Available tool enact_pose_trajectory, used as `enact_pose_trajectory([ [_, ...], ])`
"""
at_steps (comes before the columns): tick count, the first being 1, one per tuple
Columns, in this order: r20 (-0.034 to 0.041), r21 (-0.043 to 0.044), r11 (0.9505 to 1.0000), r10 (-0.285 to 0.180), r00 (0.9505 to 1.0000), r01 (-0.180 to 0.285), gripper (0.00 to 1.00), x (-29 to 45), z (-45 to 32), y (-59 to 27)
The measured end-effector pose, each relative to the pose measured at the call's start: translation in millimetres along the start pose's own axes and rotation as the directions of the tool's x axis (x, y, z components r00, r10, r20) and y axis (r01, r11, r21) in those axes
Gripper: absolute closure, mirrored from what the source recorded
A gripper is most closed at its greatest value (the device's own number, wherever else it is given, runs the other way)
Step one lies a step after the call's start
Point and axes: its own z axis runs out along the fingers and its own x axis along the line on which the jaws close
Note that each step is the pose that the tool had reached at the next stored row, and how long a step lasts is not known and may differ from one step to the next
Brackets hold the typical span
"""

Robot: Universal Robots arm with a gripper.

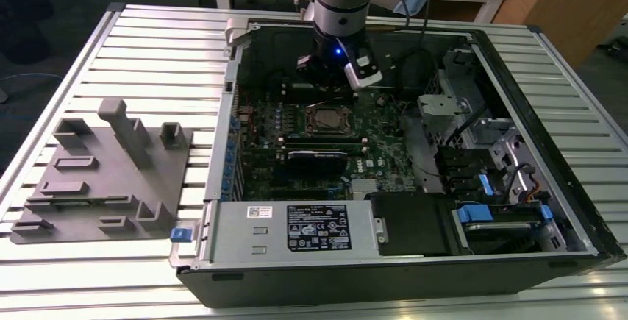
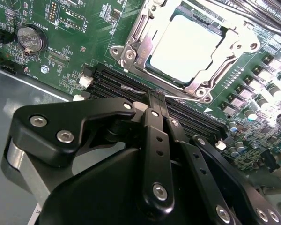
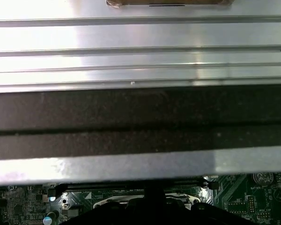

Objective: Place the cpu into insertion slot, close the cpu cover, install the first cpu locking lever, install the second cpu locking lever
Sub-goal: 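Install the first cpu locking lever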

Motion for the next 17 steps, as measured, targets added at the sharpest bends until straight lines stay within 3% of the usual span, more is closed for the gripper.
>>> enact_pose_trajectory([
  [17,0.0018,0.0060,0.9999,0.009,1.0000,-0.009,0.89,0.4,1.8,0.4],
])
